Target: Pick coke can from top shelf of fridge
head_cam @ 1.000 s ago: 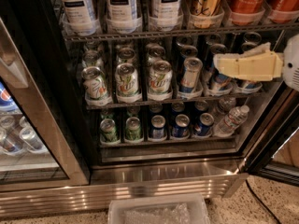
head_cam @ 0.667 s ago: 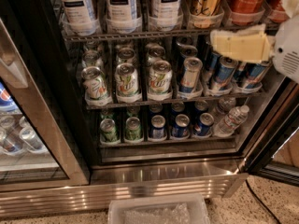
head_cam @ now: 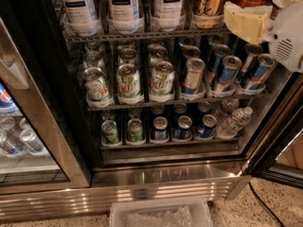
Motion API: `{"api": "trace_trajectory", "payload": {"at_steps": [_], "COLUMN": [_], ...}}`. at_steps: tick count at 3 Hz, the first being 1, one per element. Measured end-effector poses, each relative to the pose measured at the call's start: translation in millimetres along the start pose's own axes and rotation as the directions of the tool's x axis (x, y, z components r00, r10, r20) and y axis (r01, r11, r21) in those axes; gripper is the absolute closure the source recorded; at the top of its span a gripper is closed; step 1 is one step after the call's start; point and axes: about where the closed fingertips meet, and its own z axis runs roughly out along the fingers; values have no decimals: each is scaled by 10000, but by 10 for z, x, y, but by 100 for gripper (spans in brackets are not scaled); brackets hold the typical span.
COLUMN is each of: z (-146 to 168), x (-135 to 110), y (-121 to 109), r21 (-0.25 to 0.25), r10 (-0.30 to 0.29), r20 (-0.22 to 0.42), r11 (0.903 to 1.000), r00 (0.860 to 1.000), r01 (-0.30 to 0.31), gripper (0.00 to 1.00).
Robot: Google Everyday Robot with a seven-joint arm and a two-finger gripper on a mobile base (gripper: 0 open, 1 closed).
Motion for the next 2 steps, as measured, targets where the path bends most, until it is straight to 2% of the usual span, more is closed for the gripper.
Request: {"api": "trace_trajectory", "payload": {"at_steps": [1, 2], "z": [25, 23], "x": [71, 119], "y": [-108, -205], "r21": [500, 993], "r10": [164, 269], "r20": [57, 56], "r11": [9986, 9947], "r00": [9998, 9996], "r01": [-167, -273], "gripper": [38, 42]}}
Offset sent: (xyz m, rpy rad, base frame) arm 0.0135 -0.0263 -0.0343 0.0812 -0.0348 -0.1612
